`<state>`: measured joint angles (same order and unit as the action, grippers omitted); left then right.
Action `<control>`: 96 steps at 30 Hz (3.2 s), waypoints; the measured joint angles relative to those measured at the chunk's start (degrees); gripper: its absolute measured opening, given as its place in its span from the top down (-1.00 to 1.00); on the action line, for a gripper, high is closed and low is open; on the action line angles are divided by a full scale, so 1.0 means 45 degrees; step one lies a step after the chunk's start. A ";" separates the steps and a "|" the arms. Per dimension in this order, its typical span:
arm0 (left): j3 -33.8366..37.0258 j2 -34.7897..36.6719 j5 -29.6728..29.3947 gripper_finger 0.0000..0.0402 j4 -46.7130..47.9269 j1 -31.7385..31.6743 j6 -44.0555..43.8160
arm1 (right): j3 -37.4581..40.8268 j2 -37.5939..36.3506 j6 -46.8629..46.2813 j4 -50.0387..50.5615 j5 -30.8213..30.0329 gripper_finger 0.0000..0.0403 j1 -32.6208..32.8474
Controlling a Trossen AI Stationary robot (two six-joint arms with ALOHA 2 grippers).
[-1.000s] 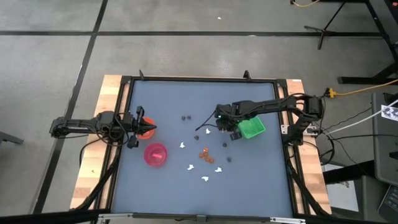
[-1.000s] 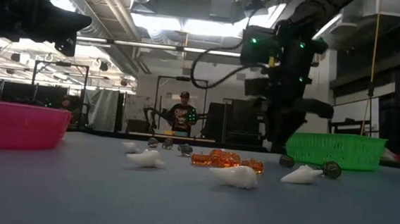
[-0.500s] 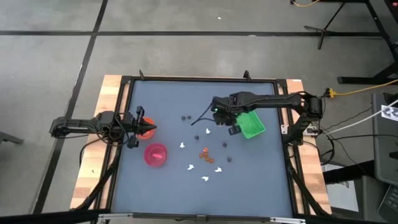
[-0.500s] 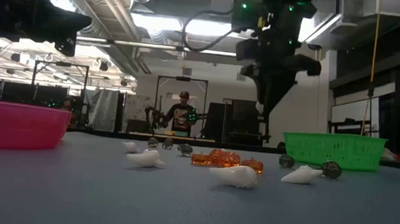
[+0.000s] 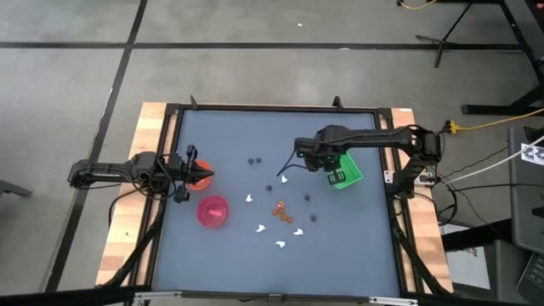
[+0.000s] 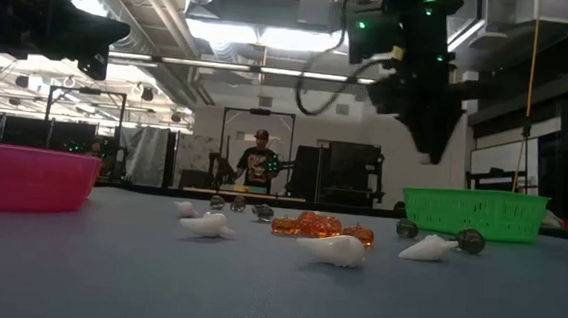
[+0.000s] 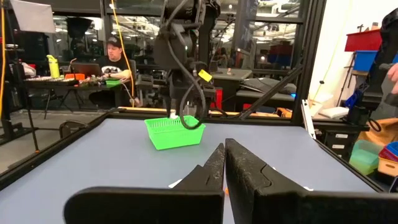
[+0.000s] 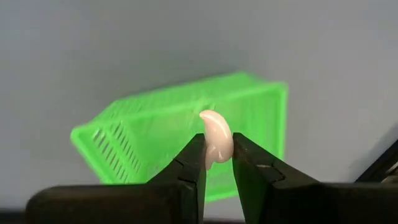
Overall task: Sort Halloween decoration
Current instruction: Put the white ghost toy into the green bin, then put the black skull toy into the orange bowl
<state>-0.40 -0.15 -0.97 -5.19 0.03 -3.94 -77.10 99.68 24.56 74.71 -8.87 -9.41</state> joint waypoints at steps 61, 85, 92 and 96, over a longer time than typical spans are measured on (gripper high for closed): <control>-0.0261 -0.2491 -0.2676 0.53 -0.6741 0.0000 -0.1060 | 0.1252 -0.3242 -0.3042 -0.0142 -0.1089 0.15 0.0000; -0.8369 -1.2355 -0.3831 0.39 -0.0128 -0.1007 -0.2125 | 0.1827 -0.6614 -0.2507 -0.2395 0.0532 0.15 0.0000; -1.0144 -1.4915 -0.3018 0.39 0.1744 -0.1959 -0.2142 | 0.4729 -0.8488 -0.2767 -0.4536 0.0535 0.15 0.0000; -1.0657 -1.6235 -0.2286 0.39 0.2146 -0.2631 -0.2142 | 0.6270 -0.9364 -0.3373 -0.6041 0.0720 0.15 0.0000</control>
<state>-48.36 -73.21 -11.26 4.47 -11.81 -13.58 -48.88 57.54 9.38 47.53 -5.63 -9.41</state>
